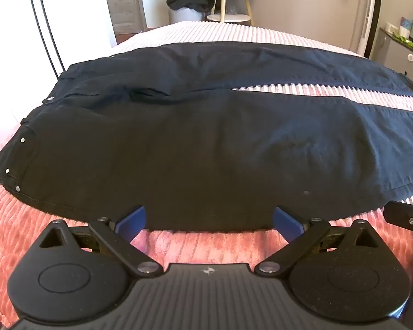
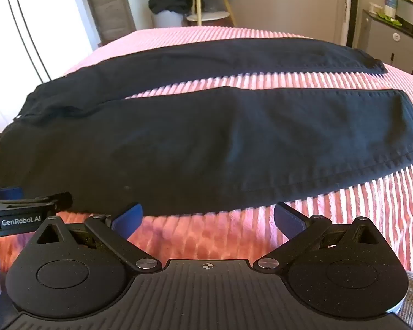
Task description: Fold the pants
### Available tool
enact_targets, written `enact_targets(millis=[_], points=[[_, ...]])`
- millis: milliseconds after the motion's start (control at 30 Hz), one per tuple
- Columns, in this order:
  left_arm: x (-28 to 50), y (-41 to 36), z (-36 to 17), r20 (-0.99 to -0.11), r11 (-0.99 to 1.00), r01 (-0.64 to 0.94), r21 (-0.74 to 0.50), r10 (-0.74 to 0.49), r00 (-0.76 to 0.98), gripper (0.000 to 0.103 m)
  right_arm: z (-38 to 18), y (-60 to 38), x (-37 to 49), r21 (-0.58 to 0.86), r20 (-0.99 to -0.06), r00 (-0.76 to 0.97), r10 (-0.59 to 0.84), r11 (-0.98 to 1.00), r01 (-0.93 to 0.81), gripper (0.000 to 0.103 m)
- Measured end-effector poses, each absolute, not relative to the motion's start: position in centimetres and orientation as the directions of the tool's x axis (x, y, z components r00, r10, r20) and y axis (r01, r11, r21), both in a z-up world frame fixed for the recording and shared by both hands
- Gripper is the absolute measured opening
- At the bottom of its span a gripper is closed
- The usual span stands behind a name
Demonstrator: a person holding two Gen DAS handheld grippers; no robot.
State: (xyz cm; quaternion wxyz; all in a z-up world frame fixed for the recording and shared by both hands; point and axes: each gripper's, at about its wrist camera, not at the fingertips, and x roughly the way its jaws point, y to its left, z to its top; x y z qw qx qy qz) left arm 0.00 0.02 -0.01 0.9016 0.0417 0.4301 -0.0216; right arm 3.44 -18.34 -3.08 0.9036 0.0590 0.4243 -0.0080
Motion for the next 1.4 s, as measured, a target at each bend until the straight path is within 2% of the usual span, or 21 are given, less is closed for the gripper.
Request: enact_targets(millis=[1400], points=[[-0.4,-0.4,-1.7,-0.800,0.994,0.088,0.069,0.003,0.601,0.099,-3.4,-18.5,3.4,0.101,-0.777,0.629,0.033,0.992,0.073,0.103]])
